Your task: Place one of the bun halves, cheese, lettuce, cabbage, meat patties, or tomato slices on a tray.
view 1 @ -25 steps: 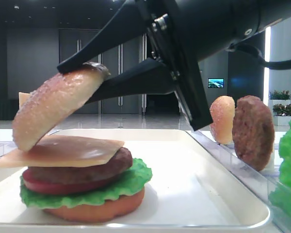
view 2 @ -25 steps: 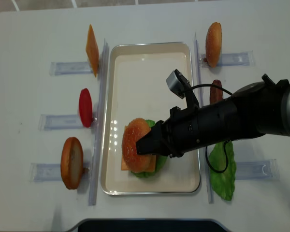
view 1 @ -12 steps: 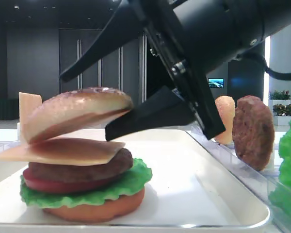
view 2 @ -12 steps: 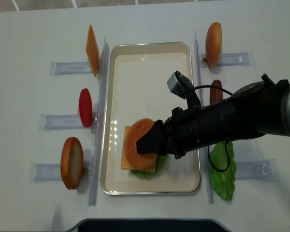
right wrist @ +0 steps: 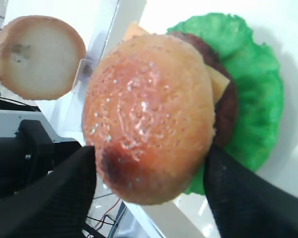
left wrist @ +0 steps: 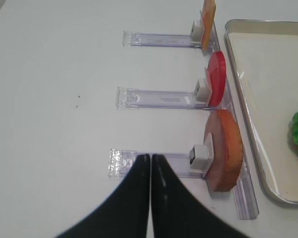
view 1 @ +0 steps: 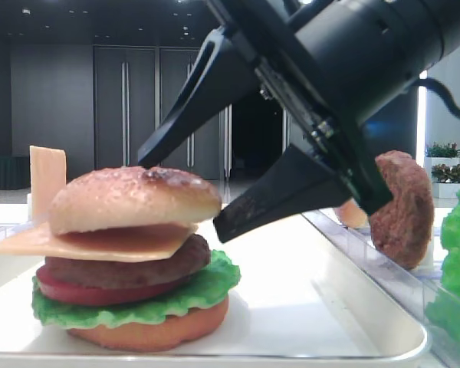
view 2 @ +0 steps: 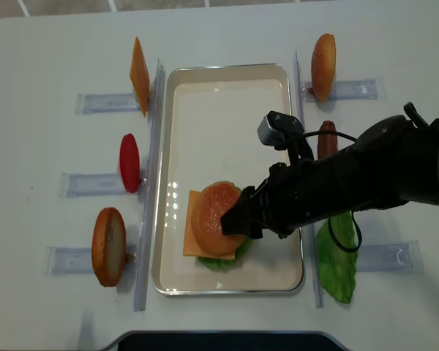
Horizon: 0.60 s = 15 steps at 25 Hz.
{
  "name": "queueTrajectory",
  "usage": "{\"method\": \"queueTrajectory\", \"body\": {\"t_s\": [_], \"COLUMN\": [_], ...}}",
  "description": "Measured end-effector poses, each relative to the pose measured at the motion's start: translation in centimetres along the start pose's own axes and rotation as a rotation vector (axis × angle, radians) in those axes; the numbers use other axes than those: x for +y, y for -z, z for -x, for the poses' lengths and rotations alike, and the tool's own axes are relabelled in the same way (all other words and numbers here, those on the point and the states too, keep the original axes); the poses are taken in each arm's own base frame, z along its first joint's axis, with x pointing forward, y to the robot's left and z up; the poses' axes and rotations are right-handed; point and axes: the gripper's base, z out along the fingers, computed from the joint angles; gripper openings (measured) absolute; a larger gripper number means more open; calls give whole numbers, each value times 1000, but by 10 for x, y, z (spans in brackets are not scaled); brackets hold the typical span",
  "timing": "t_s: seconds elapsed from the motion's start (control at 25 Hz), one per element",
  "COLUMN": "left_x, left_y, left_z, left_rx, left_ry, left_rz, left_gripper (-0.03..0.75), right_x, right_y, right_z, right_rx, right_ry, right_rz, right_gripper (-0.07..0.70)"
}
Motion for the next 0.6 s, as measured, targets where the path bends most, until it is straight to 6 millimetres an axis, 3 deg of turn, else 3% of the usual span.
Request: {"method": "queueTrajectory", "body": {"t_s": [0.4,0.6], "left_x": [0,0], "left_y": [0,0], "left_z": [0,0], "left_rx": [0,0], "left_ry": [0,0], "left_rz": [0,0], "left_gripper": [0,0], "right_x": [2,5], "right_y": [20,38], "right_z": [4,7], "right_rx": [-19,-42], "right_ry": [58,109], "right_rz": [-66,-109], "right_gripper": [512,514]}}
